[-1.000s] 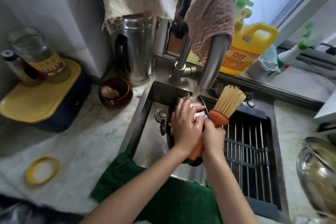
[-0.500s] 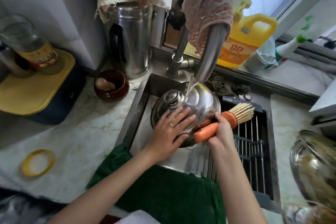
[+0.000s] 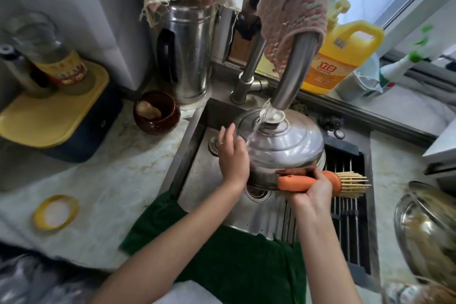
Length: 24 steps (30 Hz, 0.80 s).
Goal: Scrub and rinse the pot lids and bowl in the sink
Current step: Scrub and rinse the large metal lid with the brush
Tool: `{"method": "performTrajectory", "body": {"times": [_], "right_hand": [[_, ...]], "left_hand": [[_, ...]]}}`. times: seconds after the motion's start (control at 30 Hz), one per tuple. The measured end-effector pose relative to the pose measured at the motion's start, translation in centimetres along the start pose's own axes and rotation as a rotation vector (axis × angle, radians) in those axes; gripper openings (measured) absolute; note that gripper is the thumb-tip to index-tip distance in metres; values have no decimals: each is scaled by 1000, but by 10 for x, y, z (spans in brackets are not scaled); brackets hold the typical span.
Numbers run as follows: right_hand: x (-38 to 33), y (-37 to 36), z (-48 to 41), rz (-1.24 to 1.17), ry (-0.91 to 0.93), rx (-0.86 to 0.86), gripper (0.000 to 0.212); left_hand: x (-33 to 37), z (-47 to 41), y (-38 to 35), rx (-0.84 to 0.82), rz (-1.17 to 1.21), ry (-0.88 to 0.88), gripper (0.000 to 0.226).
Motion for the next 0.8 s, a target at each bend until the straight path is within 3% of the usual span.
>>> {"method": "performTrajectory", "body": {"times": [0.03, 0.17, 0.23, 0.37, 0.43, 0.53, 0.63, 0.73, 0.8], "right_hand": [[-3, 0, 3, 28, 35, -1, 31], [-20, 1, 15, 131, 176, 16, 22], [-31, -5, 15, 203, 250, 2, 22], [-55, -7, 20, 416, 553, -32, 25], [-64, -11, 37, 549, 737, -126, 13], [-48, -14, 55, 769, 924, -341, 23], [-19, -14, 59, 1097, 1200, -467, 21], [15, -22, 81, 1298, 1479, -692, 15], [30, -26, 93, 1401, 1557, -780, 17]], "left_hand": [[-1, -3, -1, -2, 46, -7, 40], [-51, -37, 12, 49, 159, 297, 48], [-40, -8, -1, -78, 128, 352, 49], [-37, 62, -26, -566, 131, 581, 28], [-23, 65, -12, -641, 87, 548, 28], [1, 56, 4, -666, 148, 476, 51], [-3, 53, 6, -690, 209, 596, 80], [-28, 45, 23, -524, 116, 690, 72], [-43, 43, 38, -429, 57, 735, 43]]}}
Point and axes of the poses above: each hand's wrist, its own z-axis away from the middle knuckle, its own y-axis out of the back of the hand, x = y × z, the point moved 10 cm from there along -z, towards the middle knuckle, and after that the axes turned 5 degrees about z, right-handed, at the moved point
